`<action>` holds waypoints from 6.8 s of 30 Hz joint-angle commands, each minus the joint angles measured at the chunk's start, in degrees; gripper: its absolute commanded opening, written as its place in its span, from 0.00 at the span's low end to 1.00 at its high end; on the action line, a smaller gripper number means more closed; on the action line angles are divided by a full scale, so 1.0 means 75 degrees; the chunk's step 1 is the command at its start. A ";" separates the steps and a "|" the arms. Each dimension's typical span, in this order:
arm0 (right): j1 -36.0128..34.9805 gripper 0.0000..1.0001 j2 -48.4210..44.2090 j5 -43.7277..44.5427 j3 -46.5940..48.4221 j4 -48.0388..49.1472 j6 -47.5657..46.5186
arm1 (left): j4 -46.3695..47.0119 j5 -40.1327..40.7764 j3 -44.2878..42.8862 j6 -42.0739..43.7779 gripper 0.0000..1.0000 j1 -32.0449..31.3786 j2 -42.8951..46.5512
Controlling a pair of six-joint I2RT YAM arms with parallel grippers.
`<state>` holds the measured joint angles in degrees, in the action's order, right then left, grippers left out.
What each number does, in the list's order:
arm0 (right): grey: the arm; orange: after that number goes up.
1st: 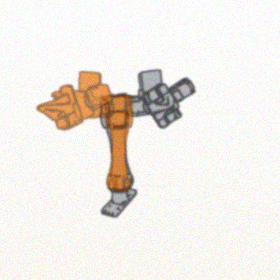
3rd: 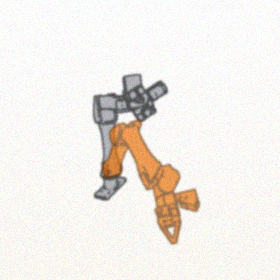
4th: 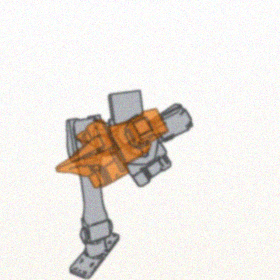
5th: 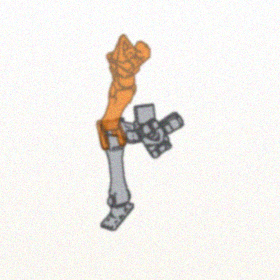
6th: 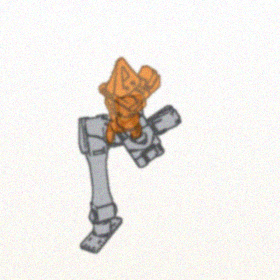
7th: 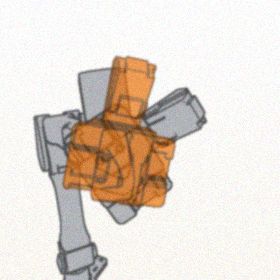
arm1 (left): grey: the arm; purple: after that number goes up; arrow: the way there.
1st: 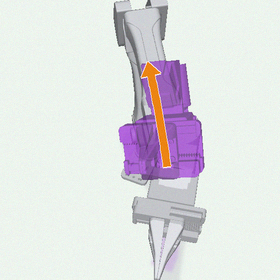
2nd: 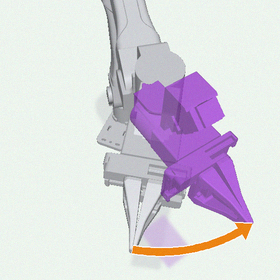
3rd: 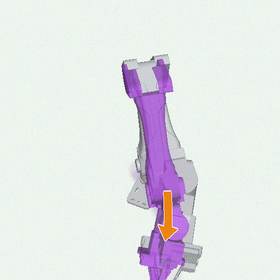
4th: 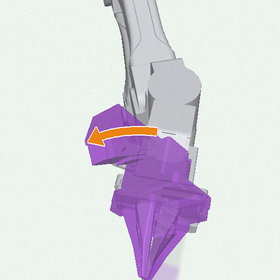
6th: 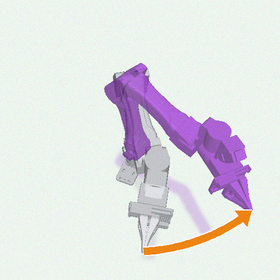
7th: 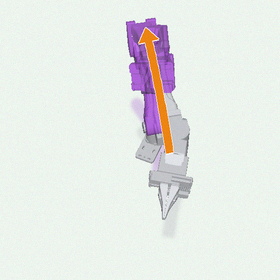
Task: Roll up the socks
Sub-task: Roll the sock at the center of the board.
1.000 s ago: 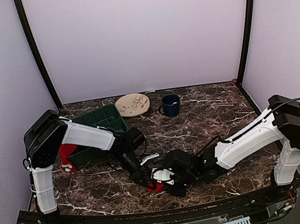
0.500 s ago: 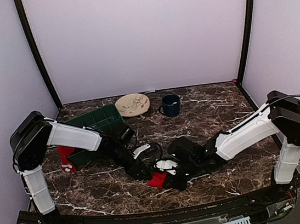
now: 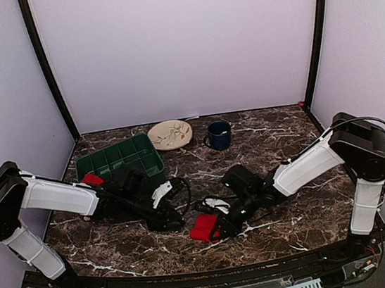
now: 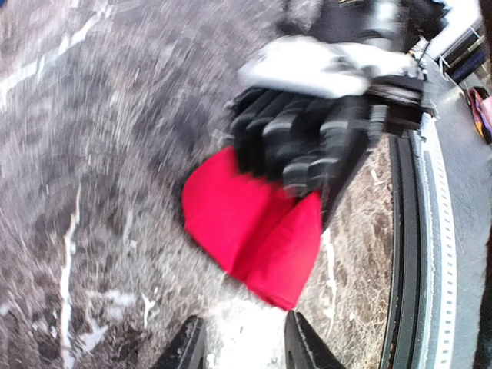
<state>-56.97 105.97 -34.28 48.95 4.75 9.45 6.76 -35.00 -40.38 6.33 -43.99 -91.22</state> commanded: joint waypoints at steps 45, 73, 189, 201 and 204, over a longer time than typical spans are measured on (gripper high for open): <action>0.0515 0.03 0.0943 -0.2262 0.0188 -0.0745 0.0608 | 0.0982 0.1245 -0.0069 0.3333 0.39 -0.2151 -0.0658; 0.0565 0.04 0.0964 -0.2479 0.0192 -0.0809 0.0567 | 0.0286 0.1586 -0.0608 0.3685 0.11 -0.2350 -0.1615; -0.2899 0.32 -0.1036 0.6168 -0.0423 -0.0283 -0.2139 | -0.6159 -0.4024 -0.4848 0.2578 0.00 -0.0387 -0.4911; -0.2572 0.14 -0.0776 0.5785 -0.0307 -0.0524 -0.2077 | -0.6239 -0.4051 -0.4903 0.2463 0.02 -0.0388 -0.4991; -0.2472 0.10 -0.0808 0.5580 -0.0315 -0.0613 -0.2004 | -0.6246 -0.3971 -0.4958 0.2279 0.09 -0.0381 -0.5050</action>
<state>-76.79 98.41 10.70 45.93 0.91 -6.52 -39.66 -65.63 -76.82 24.23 -46.98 -127.44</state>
